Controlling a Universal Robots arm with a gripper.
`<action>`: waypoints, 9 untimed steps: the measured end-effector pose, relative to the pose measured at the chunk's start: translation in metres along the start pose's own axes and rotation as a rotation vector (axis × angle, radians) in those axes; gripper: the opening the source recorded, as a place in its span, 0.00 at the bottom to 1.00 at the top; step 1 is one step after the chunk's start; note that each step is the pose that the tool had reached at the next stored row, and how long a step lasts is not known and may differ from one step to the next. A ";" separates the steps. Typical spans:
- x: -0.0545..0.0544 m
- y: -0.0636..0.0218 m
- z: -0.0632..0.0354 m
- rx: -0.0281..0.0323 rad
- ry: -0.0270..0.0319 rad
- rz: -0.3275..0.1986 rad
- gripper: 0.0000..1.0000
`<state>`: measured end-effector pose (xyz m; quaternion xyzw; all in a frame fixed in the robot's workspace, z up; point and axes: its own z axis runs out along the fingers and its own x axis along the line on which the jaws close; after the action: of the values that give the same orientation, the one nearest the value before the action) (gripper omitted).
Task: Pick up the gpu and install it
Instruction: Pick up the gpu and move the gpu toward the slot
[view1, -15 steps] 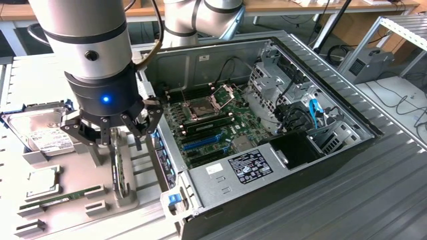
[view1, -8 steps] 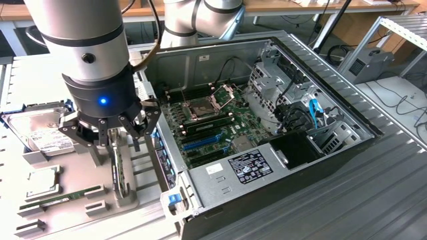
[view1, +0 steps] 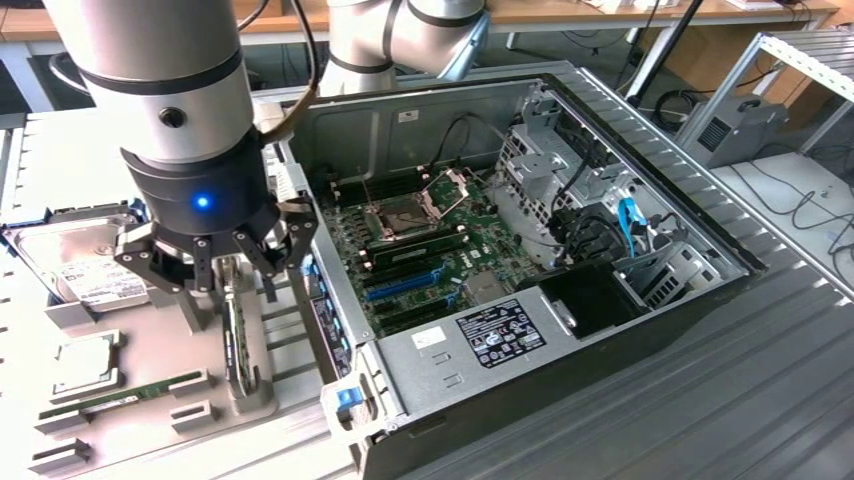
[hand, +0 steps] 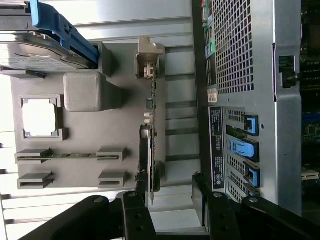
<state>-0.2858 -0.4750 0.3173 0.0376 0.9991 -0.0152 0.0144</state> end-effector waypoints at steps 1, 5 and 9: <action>0.000 0.0006 0.0003 -0.0001 0.0000 0.000 0.48; 0.002 0.0036 0.0022 -0.0003 -0.0002 0.000 0.48; 0.005 0.0047 0.0043 -0.0001 -0.0001 0.000 0.48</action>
<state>-0.2899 -0.4701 0.3128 0.0376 0.9991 -0.0151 0.0145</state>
